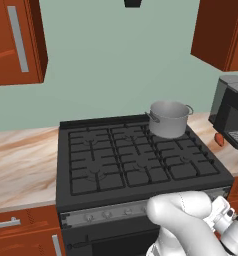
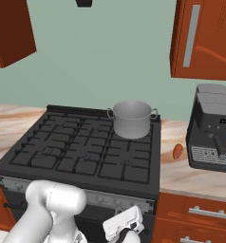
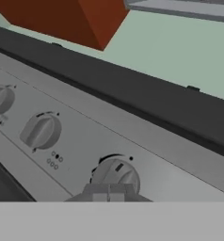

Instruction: Turn on the burner for the pot on the stove. Wait thirty seconds for the pot to heat up. Then add the sweet potato to the pot.

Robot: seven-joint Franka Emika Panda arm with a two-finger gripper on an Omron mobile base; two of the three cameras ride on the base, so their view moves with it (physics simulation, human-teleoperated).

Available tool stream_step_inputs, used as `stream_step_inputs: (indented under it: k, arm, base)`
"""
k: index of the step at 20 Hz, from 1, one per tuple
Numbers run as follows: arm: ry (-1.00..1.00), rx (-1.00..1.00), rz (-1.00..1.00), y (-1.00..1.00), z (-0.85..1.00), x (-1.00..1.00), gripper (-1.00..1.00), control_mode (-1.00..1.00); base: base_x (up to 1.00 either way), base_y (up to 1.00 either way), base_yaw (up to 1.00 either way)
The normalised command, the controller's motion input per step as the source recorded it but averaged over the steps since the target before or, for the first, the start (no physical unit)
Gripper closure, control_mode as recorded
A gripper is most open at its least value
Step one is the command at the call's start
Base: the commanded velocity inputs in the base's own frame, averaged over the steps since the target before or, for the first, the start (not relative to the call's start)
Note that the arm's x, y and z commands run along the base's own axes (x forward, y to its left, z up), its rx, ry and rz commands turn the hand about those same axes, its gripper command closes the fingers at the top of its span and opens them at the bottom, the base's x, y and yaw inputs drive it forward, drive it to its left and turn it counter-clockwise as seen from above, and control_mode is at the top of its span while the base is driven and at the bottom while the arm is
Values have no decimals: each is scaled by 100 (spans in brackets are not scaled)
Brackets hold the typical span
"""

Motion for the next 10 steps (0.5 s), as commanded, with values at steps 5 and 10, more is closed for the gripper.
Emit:
stream_step_inputs:
  k: [5, 10]
  arm:
    - [-10, -2, 0, 41, 68, 77, 100, -100]
    - [-13, -9, 0, 47, 67, 77, 100, -100]
  base:
    - [0, 0, 0]
    - [0, 0, 0]
